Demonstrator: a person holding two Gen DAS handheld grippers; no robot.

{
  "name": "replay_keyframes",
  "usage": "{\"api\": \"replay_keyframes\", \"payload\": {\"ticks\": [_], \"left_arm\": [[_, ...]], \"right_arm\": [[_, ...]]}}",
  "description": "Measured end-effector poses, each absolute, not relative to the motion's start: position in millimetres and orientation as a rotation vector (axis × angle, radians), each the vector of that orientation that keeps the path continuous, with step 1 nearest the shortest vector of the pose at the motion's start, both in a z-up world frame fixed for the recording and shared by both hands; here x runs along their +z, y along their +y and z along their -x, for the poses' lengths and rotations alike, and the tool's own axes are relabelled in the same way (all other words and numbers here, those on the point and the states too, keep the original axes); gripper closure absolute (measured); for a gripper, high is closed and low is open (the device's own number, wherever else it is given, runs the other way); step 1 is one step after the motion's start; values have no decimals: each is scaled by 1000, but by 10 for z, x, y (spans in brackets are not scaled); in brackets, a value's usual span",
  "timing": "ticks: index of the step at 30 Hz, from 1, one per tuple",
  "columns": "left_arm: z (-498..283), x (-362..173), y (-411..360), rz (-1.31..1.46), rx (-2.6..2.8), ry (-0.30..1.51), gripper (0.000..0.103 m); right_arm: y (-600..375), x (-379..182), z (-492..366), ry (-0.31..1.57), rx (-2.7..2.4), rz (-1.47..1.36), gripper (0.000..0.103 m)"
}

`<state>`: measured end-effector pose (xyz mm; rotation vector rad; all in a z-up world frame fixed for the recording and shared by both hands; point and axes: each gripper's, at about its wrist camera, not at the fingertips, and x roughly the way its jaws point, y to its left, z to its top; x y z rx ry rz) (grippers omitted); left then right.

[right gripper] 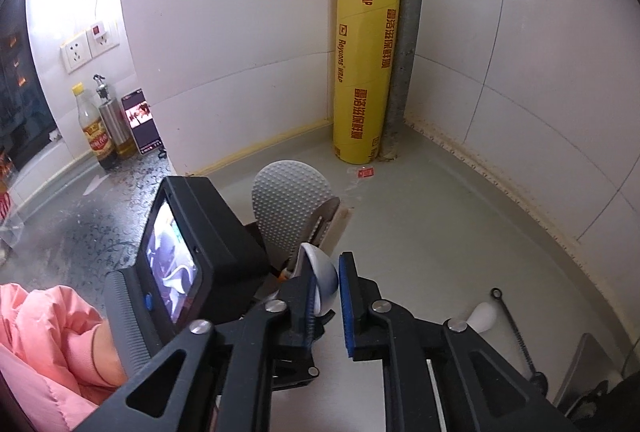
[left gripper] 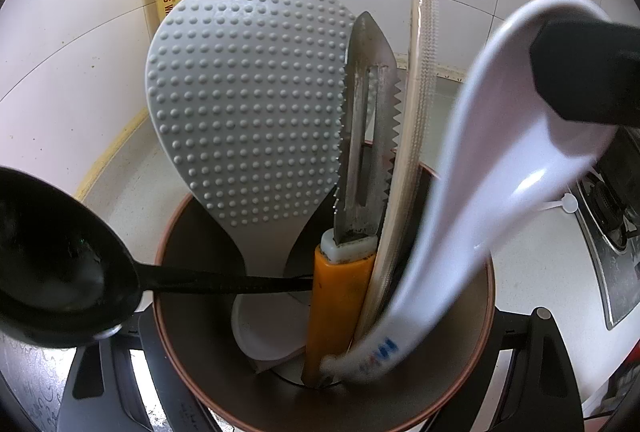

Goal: Organize utensils
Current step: 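Lower the spoon bowl-up into the red holder and open the right gripper, then move the open right gripper back over the other white ceramic spoon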

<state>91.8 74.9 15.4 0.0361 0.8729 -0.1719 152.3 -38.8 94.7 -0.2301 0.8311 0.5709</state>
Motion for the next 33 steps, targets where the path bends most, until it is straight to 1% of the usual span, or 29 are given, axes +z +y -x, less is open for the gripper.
{"api": "replay_keyframes", "payload": {"ticks": [1, 3, 16, 25, 26, 27, 28, 29, 32, 33], "left_arm": [[-926, 154, 747, -36, -172, 873, 12], [-914, 154, 751, -37, -172, 873, 12], [-964, 144, 746, -37, -171, 875, 12], [-989, 132, 747, -36, -165, 881, 12], [-1004, 131, 745, -35, -164, 883, 12], [-928, 181, 755, -35, -163, 883, 12], [-936, 183, 755, -35, -161, 885, 12], [-929, 190, 754, -35, -160, 886, 12], [-910, 226, 731, -36, -157, 892, 12], [-910, 228, 729, -36, -157, 894, 12]], "right_arm": [[-399, 953, -1519, 828, 574, 224, 80], [-421, 971, -1506, 812, 565, 225, 76], [-849, 996, -1540, 790, 446, 125, 76], [-1467, 578, -1604, 923, 225, 5, 75], [-1542, 529, -1599, 938, 198, -8, 73], [-1626, 475, -1593, 953, 165, -19, 64], [-1686, 434, -1587, 964, 137, -25, 52], [-1740, 401, -1583, 972, 113, -30, 47], [-1924, 284, -1542, 998, 54, -62, 44], [-1963, 254, -1539, 1004, 40, -74, 39]]}}
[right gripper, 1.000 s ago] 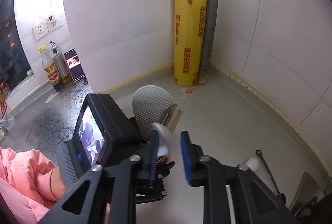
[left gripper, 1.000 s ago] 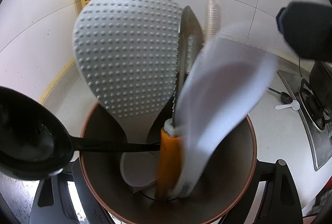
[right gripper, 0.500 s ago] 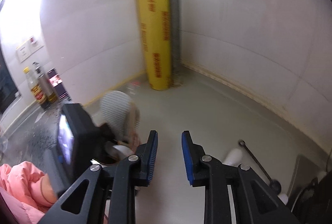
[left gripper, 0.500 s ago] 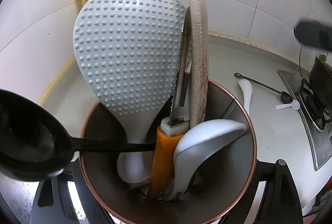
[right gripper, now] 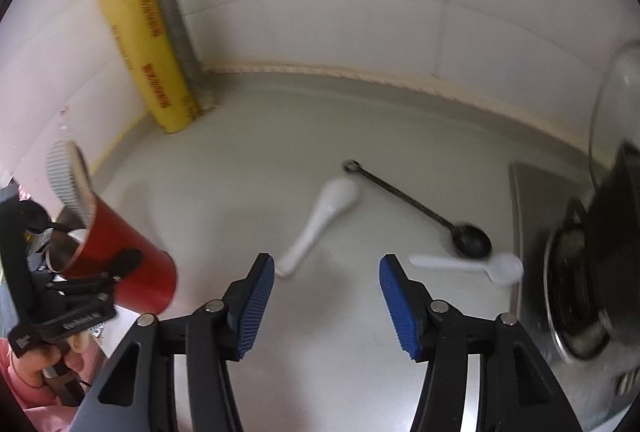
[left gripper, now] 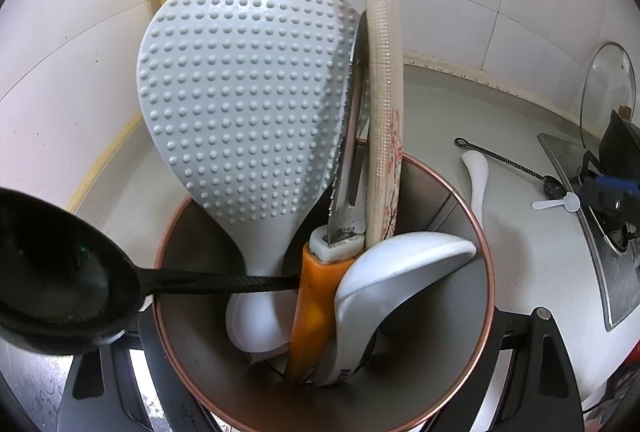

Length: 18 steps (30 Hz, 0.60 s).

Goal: Organize utensils
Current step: 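Move the open right gripper back over the other white ceramic spoon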

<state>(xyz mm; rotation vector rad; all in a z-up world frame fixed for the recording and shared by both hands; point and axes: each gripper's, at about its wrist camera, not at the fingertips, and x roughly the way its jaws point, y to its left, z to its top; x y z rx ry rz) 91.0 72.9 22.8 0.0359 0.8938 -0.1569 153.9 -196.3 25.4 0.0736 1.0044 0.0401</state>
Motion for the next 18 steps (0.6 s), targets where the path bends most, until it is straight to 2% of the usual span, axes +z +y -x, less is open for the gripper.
{"api": "replay_keyframes", "payload": {"ticks": [1, 5, 7, 9, 18], "left_arm": [[-913, 227, 724, -36, -157, 896, 12], [-951, 242, 704, -40, -156, 908, 12], [-976, 251, 700, -42, -158, 915, 12], [-1001, 269, 696, -43, -160, 920, 12], [-1154, 296, 641, -61, -160, 949, 12]], "right_arm": [[-2012, 211, -1530, 1011, 24, -83, 34], [-2143, 89, -1427, 1031, -4, -122, 25], [-2172, 49, -1418, 1031, -12, -134, 11], [-2197, 22, -1384, 1023, -23, -142, 2], [-2237, 74, -1250, 865, -105, -119, 0]]}}
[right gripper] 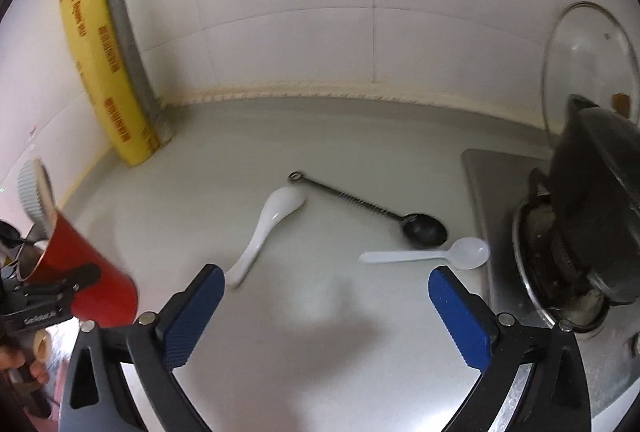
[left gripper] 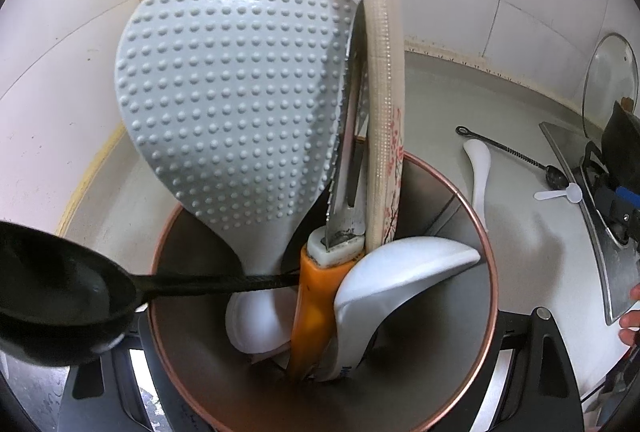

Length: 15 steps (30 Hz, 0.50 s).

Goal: Organize utensils
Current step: 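Move the open right gripper back over the other white ceramic spoon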

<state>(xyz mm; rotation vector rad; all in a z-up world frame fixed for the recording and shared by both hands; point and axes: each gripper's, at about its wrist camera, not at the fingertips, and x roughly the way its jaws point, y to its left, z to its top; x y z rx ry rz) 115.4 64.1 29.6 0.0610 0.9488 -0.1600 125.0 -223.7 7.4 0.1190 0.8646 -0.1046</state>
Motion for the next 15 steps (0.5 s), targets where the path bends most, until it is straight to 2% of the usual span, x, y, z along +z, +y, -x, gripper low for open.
{"api": "replay_keyframes", "payload": {"ticks": [15], "left_arm": [[-1204, 252, 675, -72, -176, 953, 12]], "right_arm": [[-2112, -338, -1787, 1022, -56, -114, 0]]}}
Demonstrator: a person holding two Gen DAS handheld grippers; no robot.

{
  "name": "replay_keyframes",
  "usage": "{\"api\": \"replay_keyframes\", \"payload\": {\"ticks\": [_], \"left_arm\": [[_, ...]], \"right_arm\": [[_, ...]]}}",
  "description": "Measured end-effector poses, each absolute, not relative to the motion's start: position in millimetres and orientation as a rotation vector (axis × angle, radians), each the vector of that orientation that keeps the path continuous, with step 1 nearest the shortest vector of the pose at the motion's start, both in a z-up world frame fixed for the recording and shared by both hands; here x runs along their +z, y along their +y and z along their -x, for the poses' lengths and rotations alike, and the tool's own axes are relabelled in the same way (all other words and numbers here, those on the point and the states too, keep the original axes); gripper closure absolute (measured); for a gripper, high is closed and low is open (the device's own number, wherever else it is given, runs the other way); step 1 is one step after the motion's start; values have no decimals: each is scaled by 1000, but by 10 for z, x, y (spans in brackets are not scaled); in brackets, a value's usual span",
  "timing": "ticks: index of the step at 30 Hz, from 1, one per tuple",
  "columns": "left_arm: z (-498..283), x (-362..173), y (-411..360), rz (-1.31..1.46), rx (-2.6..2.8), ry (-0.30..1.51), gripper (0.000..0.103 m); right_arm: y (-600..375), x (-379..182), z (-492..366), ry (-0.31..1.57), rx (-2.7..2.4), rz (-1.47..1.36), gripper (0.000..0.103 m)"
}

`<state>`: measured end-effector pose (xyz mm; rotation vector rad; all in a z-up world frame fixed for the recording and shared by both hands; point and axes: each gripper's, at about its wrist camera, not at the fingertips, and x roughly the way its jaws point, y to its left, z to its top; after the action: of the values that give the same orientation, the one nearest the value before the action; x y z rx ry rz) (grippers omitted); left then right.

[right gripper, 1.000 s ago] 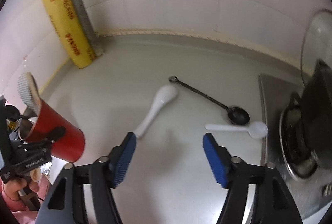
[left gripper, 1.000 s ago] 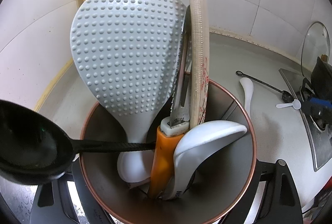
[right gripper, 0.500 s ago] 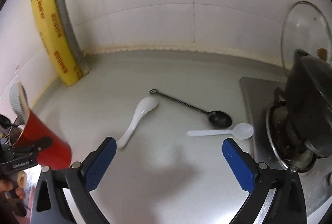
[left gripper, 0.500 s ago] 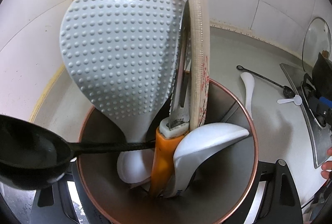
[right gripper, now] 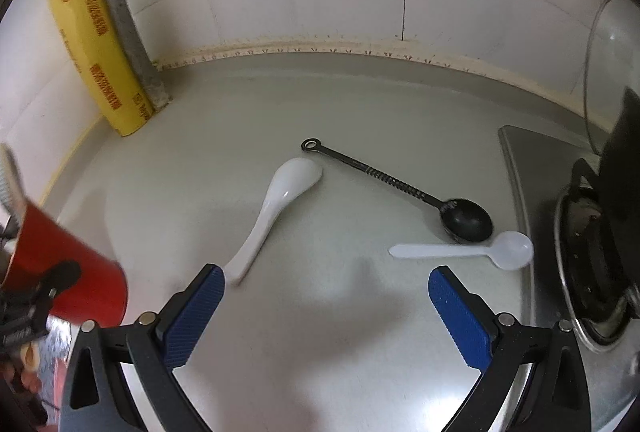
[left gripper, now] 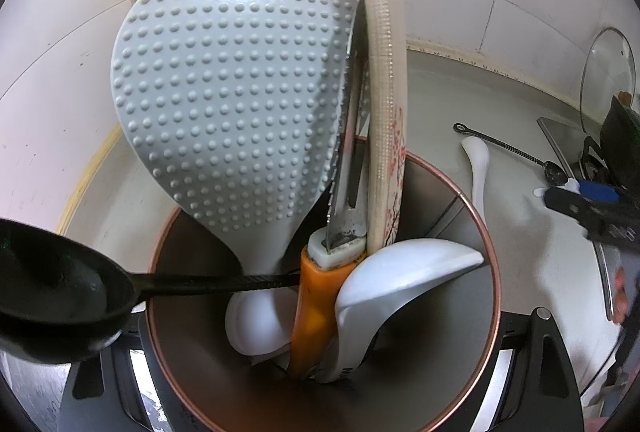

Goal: Organize utensils
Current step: 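Move the open right gripper back over the other white ceramic spoon, then close the right gripper on the second white ceramic spoon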

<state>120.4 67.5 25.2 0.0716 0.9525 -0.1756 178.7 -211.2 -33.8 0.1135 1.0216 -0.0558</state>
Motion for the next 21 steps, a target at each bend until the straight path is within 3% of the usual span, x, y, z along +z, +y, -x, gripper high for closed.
{"api": "replay_keyframes", "payload": {"ticks": [11, 21], "left_arm": [[-1204, 200, 674, -119, -223, 969, 12], [-1241, 280, 780, -163, -338, 926, 12]], "right_arm": [[-1748, -588, -2447, 1078, -143, 107, 3], [-1419, -714, -2837, 1131, -213, 255, 27]]}}
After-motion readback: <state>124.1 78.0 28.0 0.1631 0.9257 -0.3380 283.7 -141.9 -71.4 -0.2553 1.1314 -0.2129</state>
